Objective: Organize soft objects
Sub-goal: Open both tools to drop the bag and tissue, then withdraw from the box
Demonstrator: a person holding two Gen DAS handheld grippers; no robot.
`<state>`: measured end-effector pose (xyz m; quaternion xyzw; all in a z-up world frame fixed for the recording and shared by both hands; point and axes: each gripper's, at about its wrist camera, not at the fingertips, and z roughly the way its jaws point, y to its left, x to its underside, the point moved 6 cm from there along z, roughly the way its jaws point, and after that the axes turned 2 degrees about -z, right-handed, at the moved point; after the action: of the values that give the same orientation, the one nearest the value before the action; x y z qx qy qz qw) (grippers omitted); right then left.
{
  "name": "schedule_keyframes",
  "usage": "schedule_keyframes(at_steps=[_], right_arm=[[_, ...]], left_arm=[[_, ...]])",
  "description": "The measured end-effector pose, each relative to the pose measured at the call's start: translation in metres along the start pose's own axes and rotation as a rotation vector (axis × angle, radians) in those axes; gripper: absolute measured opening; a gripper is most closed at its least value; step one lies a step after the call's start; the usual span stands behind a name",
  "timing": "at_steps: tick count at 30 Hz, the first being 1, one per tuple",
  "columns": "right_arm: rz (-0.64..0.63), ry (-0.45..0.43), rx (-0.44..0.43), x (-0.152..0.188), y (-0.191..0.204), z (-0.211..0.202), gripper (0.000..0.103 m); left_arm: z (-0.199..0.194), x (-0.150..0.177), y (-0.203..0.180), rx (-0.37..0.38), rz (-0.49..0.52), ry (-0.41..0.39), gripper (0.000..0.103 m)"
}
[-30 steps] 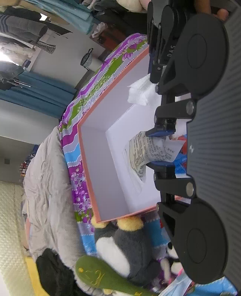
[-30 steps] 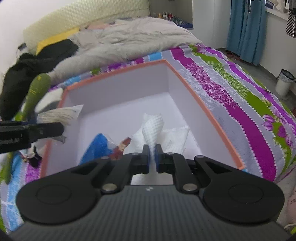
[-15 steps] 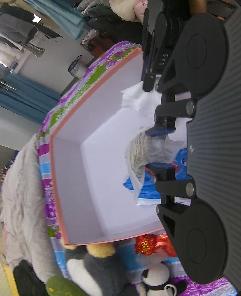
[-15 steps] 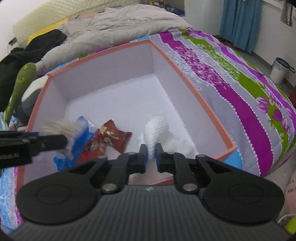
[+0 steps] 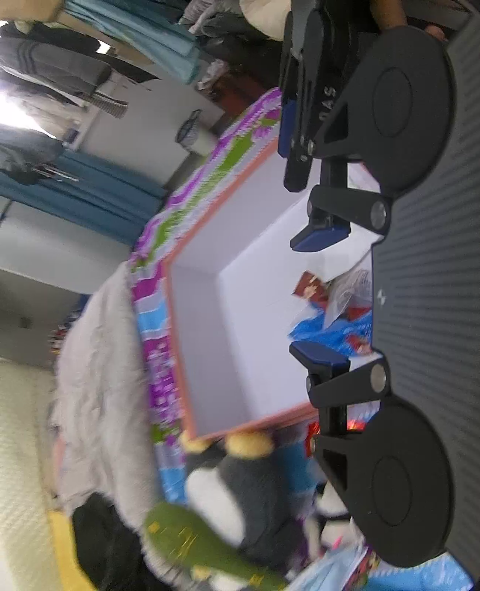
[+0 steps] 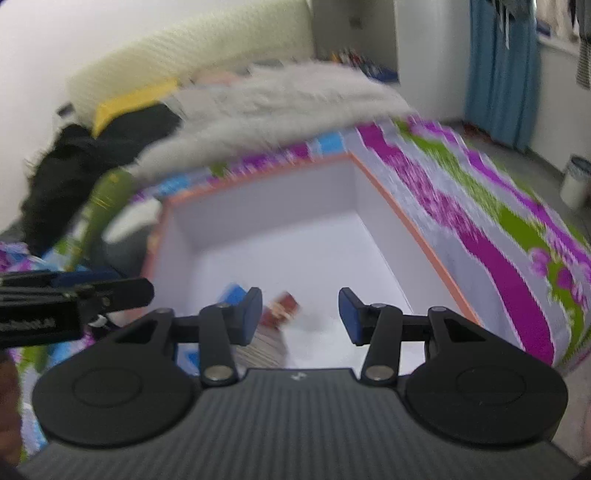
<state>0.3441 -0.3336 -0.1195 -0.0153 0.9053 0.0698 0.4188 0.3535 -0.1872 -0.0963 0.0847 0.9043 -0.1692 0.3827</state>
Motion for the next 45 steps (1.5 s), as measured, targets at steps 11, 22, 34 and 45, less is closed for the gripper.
schedule_keyframes(at_steps=[11,22,34,45], right_arm=[[-0.048,-0.164,-0.11,-0.008,0.067,-0.077,0.049],[-0.088,-0.176,-0.216,0.033,0.128,-0.117,0.049],[-0.143,-0.088,-0.24,0.086,0.177,-0.114,0.049],[-0.202,-0.022,-0.238,0.126,0.204,-0.098,0.049]], left_arm=[[-0.13,0.013,0.034,-0.076,-0.036,-0.183,0.059],[-0.231,0.07,0.076,-0.142,-0.139,-0.276,0.059],[-0.268,0.129,0.11,-0.184,-0.254,-0.273,0.059],[-0.245,0.177,0.136,-0.195,-0.356,-0.204,0.059]])
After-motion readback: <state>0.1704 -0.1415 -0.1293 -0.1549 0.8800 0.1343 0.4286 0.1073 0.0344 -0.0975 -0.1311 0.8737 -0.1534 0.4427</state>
